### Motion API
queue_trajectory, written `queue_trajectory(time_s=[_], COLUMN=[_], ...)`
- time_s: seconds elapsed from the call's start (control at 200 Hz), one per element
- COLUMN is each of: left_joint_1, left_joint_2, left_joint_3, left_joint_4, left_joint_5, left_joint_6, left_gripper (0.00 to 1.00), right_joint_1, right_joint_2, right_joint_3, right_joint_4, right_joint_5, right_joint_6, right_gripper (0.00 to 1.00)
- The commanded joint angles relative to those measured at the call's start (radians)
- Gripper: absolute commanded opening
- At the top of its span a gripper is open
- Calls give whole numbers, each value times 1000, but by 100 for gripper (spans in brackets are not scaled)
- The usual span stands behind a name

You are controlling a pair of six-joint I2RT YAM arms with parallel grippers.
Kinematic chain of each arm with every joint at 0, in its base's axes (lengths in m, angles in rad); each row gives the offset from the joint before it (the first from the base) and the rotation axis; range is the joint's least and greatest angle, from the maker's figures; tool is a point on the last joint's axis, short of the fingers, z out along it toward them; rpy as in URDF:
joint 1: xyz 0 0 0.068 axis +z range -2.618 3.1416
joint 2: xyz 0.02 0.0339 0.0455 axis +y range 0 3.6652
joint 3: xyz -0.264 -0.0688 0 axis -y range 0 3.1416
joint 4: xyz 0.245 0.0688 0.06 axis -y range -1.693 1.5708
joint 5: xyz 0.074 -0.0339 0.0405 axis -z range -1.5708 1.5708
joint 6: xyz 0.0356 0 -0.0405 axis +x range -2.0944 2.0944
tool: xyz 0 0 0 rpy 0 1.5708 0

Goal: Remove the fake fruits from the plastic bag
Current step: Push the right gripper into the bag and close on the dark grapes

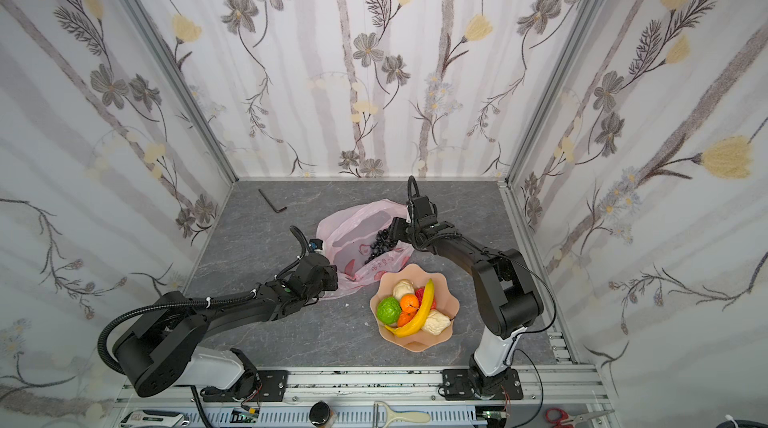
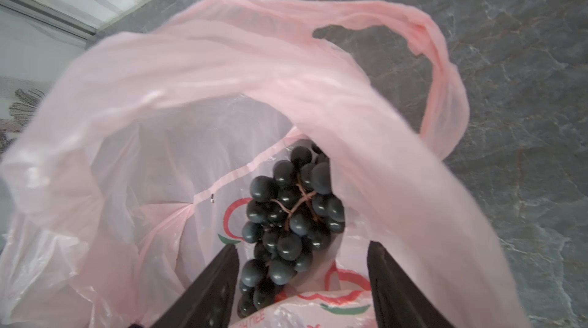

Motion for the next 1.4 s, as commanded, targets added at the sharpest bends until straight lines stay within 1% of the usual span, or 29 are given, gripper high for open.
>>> queue_trajectory(time_s=[0.0,0.115,0.31,0.375,0.445,0.59,0.684,0.854,0.969,1.119,1.249,1.394], left_joint_1=[-1,-3,-8,-10,-11,-11,-9,-12,-12,-12,-13,-14], left_joint_2=[10,10,5,5,3,7,10,5,8,10,10,1], left_joint_3=[17,23,17,14,10,6,9,8,7,7,9,9], left_joint_4=[4,4,4,4,4,4,4,4,4,4,4,7], left_joint_5=[6,10,7,6,5,3,3,0,-3,1,1,13], left_joint_6=[-10,-8,-16,-18,-20,-21,-18,-19,-13,-14,-12,-8], left_gripper=[0,0,0,0,0,0,0,0,0,0,0,0], right_joint_1=[33,49,70,68,68,68,68,66,65,63,63,56], right_joint_2=[34,71,144,152,156,168,180,190,202,210,242,279], right_joint_3=[68,126,212,211,204,182,175,162,171,174,202,247], right_joint_4=[-32,-64,-126,-139,-143,-120,-115,-108,-121,-135,-154,-183], right_joint_5=[91,118,105,121,129,76,69,84,95,130,142,185], right_joint_6=[-14,-19,-29,-19,-11,3,13,12,9,3,-4,-11], right_gripper=[65,65,67,68,72,75,77,89,89,92,94,94])
